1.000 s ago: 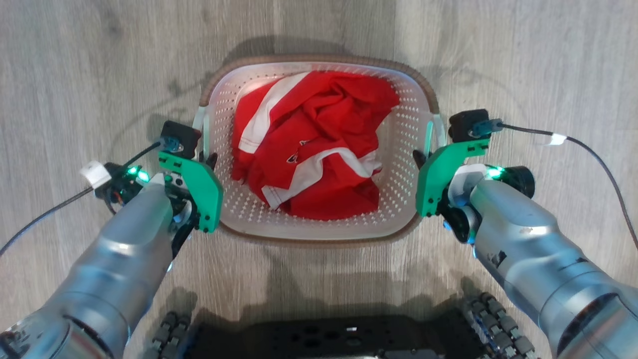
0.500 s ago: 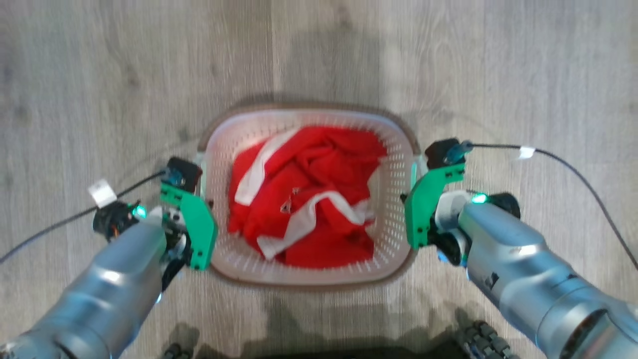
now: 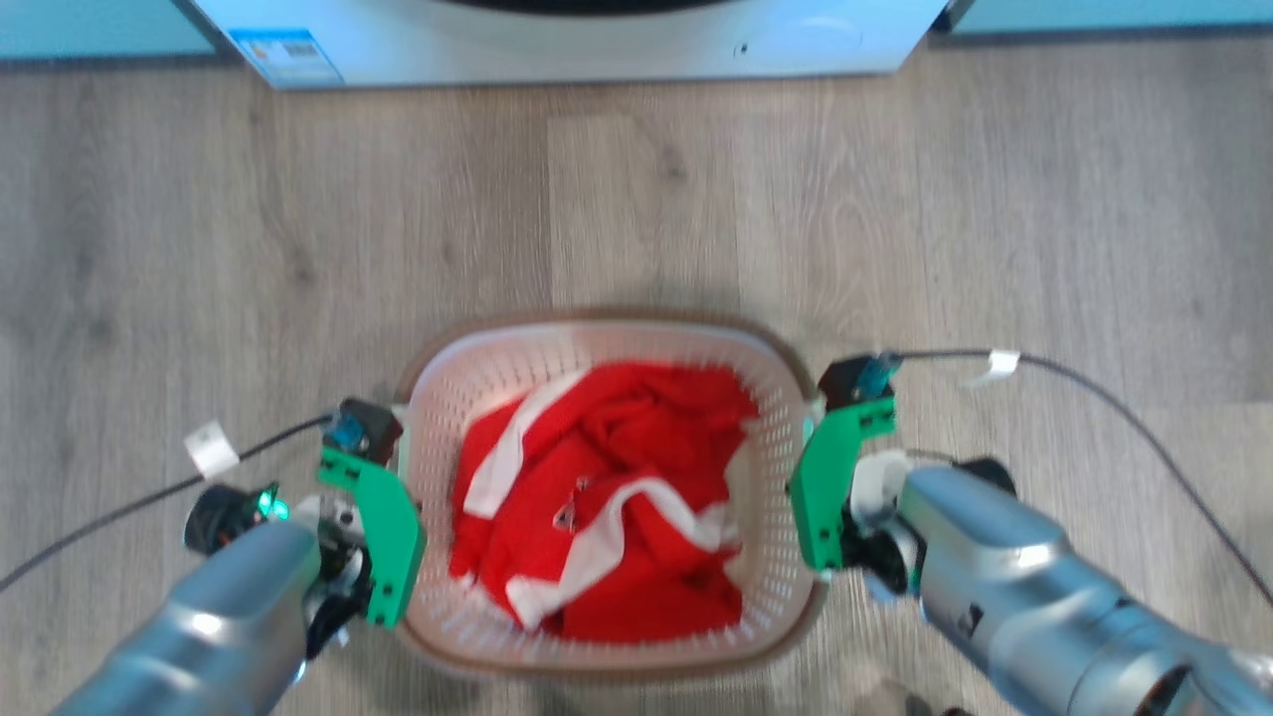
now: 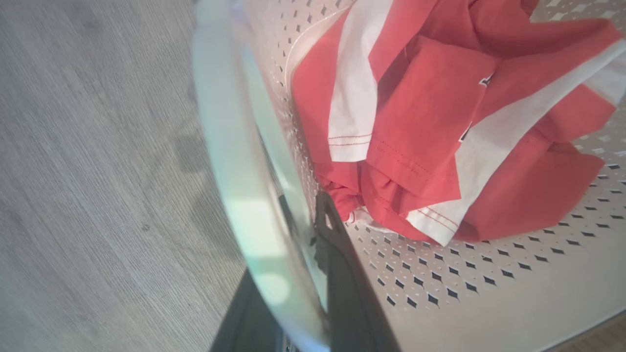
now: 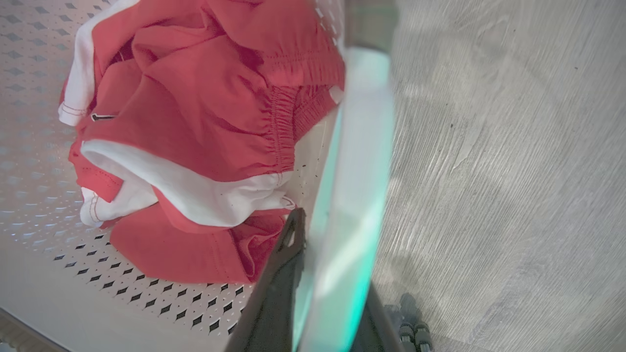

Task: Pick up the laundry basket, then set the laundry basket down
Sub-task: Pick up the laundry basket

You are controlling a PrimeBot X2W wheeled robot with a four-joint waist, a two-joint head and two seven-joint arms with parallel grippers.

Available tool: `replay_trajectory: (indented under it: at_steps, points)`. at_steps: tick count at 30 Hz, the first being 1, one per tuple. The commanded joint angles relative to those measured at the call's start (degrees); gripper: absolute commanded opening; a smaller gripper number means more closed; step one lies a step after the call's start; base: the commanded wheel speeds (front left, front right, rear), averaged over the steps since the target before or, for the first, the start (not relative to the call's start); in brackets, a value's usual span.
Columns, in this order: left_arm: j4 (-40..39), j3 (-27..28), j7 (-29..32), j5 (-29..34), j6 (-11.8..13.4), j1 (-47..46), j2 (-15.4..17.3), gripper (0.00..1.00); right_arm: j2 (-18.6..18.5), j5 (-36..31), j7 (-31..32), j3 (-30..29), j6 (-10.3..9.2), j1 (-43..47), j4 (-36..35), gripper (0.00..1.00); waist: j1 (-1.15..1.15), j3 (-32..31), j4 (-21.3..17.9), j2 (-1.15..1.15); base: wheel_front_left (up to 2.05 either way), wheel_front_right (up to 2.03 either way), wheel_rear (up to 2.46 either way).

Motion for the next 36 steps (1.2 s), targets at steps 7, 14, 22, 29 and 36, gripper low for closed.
replay_trajectory:
  at_steps: [7, 14, 22, 29, 36]
  points:
    - [-5.38, -0.77, 3.28, -1.38, -0.46, 3.52, 4.02, 0.00, 1.44, 0.72, 3.57, 3.12, 0.51, 4.23, -4.37, 0.00, 0.00, -7.41, 0.01, 0.00, 0.00, 0.00, 0.00]
    - [-9.14, -0.83, 5.37, -1.86, -0.46, 5.76, 6.02, 0.00, 1.44, 1.33, 6.68, 4.44, 0.51, 5.81, -5.44, 0.00, 0.00, -12.98, 0.37, 0.00, 0.00, 0.00, 0.00]
    - [-15.61, -0.86, 9.84, -3.78, -0.46, 9.22, 9.66, 0.00, 1.44, 2.39, 9.84, 5.16, 0.51, 8.01, -7.19, 0.00, 0.00, -19.48, 0.72, 0.00, 0.00, 0.00, 0.00]
    - [-22.67, -0.57, 11.49, -5.17, 1.98, 11.75, 13.95, 0.00, 1.44, 2.59, 11.80, 5.27, 0.51, 8.76, -8.42, 0.00, 0.00, -23.42, 0.59, 0.00, 0.00, 0.00, 0.00]
    - [-30.01, -0.39, 12.94, -6.13, 5.61, 13.94, 17.52, 0.00, 1.34, 2.67, 12.86, 4.46, 0.51, 9.02, -9.52, 0.00, 0.00, -25.54, 0.27, 0.00, 0.00, 0.00, 0.00]
